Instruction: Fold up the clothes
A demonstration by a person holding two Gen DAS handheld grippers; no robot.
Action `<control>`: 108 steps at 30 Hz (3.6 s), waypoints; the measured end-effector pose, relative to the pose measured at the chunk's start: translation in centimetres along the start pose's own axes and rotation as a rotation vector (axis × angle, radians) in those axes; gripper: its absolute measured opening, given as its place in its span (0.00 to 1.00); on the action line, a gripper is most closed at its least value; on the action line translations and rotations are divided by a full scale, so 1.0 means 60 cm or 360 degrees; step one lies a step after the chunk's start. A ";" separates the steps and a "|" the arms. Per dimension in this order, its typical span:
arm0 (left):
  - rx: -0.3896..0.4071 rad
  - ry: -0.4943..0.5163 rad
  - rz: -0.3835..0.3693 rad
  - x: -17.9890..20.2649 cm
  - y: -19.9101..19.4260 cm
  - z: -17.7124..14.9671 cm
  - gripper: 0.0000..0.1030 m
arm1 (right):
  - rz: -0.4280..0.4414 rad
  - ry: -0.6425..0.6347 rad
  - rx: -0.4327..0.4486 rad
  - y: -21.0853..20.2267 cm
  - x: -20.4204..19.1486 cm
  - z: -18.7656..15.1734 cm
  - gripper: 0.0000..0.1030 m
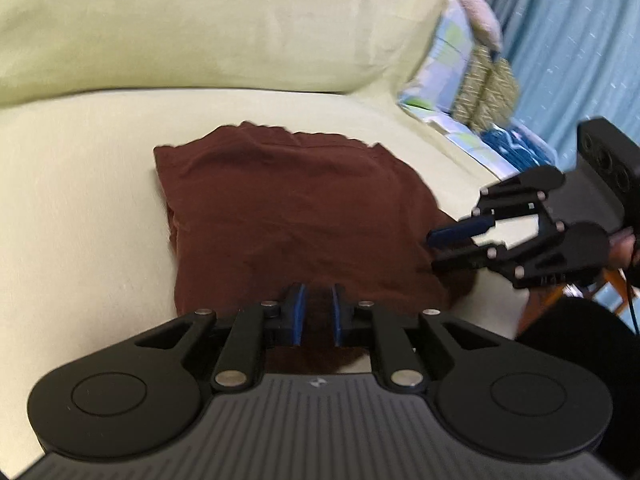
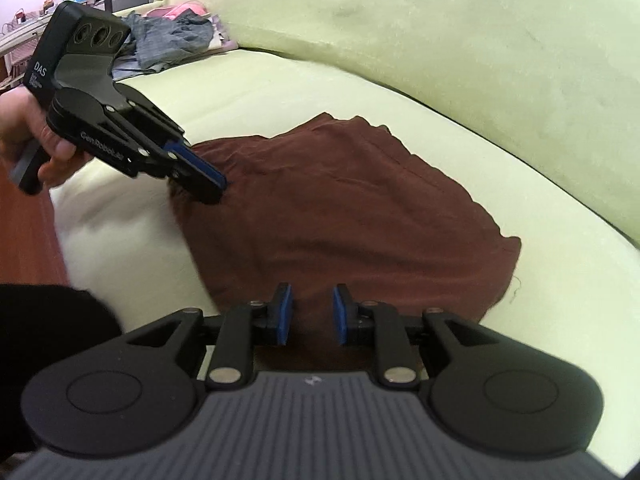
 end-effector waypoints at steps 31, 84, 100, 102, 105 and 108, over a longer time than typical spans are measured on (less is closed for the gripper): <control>-0.0427 0.0383 -0.0074 0.134 0.132 0.044 0.26 | 0.0211 0.0870 0.0202 -0.039 0.057 -0.131 0.09; -0.0100 0.0122 0.0298 0.033 -0.053 -0.024 0.44 | 0.0071 0.0780 0.0234 -0.010 -0.008 -0.056 0.22; -0.0074 -0.0038 0.0396 0.030 -0.034 -0.025 0.44 | -0.0110 0.0679 -0.0006 0.007 -0.017 -0.061 0.15; -0.0072 -0.0043 0.0398 0.030 -0.033 -0.025 0.44 | -0.0122 0.0672 -0.0025 0.007 -0.019 -0.060 0.15; -0.0072 -0.0049 0.0399 0.029 -0.033 -0.025 0.44 | -0.0134 0.0685 -0.0044 0.008 -0.020 -0.060 0.15; -0.0067 -0.0055 0.0402 0.029 -0.034 -0.025 0.44 | -0.0144 0.0694 -0.0060 0.007 -0.021 -0.061 0.15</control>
Point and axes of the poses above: each gripper's, at about its wrist camera, not at the fingertips, and y roughly the way its jaws point, x to its right, z to its top, the point moved 6 cm from there along y, roughly the way its jaws point, and after that the axes turned 6 degrees about -z, right-handed, at the moved point
